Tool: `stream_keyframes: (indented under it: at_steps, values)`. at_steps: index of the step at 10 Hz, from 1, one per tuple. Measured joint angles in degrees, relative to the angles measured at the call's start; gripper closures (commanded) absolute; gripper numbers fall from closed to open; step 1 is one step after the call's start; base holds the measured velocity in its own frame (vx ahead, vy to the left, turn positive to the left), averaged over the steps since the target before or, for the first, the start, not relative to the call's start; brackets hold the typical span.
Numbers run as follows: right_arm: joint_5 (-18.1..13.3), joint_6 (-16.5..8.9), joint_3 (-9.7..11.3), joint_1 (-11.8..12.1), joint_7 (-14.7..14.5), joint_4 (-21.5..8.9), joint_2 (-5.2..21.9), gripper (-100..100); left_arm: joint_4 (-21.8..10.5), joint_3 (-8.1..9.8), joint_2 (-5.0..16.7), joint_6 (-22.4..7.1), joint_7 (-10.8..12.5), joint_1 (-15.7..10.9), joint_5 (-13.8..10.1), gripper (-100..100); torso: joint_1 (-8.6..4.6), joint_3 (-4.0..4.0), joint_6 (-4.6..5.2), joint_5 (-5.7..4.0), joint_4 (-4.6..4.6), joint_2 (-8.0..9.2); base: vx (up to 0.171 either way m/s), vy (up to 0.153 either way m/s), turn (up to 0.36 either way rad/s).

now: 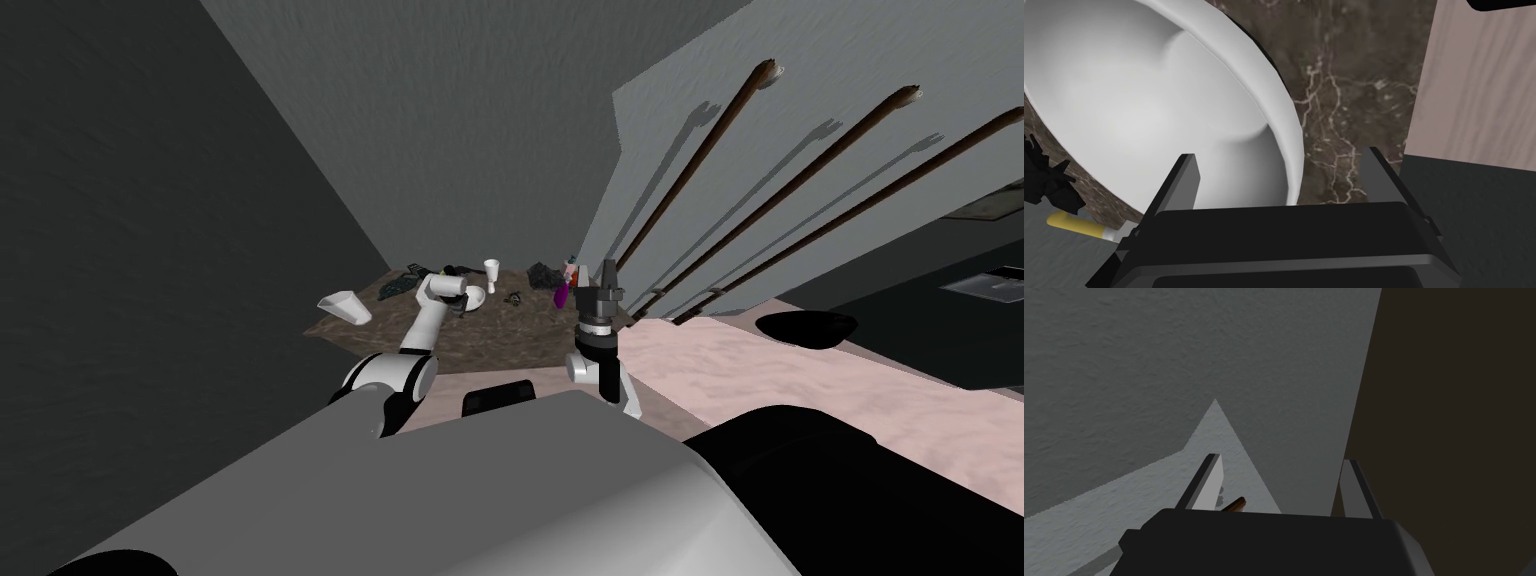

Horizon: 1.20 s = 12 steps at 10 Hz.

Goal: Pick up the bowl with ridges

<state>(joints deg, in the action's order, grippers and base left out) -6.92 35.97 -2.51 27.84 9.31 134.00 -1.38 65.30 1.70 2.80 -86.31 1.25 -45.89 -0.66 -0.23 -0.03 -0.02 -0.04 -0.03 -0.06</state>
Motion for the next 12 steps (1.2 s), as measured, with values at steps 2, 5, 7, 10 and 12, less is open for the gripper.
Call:
stream_keyframes:
  at_steps: [2, 5, 7, 10, 12]
  values:
    - [0.0, 0.0, 0.0, 0.0, 0.0, 0.0, 0.0, 0, -0.8, 0.56, 0.1, 0.8, -1.1, 0.0, 0.0, 100, 0.08, 0.01, 0.01, 0.01, 0.00, 0.02, 0.005, -0.017, 0.006]
    - [0.0, 0.0, 0.0, 0.0, 0.0, 0.0, 0.0, 0, -0.7, 0.55, 0.1, 0.8, -1.1, 0.0, 0.0, 100, 0.20, 0.01, 0.00, 0.05, -0.01, 0.02, 0.000, 0.000, 0.000]
    - [0.0, 0.0, 0.0, 0.0, 0.0, 0.0, 0.0, 0, -0.7, 0.54, 0.1, 0.8, -1.1, 0.0, 0.0, 0, 0.21, 0.03, -0.01, 0.04, 0.02, 0.04, 0.000, 0.000, 0.000]
    - [0.0, 0.0, 0.0, 0.0, 0.0, 0.0, 0.0, 0, -0.2, -0.72, -0.2, -0.3, 1.2, -0.5, 0.0, 100, 0.56, 0.15, 0.01, 0.10, 0.10, 0.21, -0.024, 0.093, -0.107]
    - [0.0, 0.0, 0.0, 0.0, 0.0, 0.0, 0.0, 0, 0.4, -1.76, -0.3, -1.5, 3.2, -1.0, 0.1, 100, 0.44, 0.16, 0.00, 0.08, 0.13, 0.20, -0.013, 0.062, -0.062]
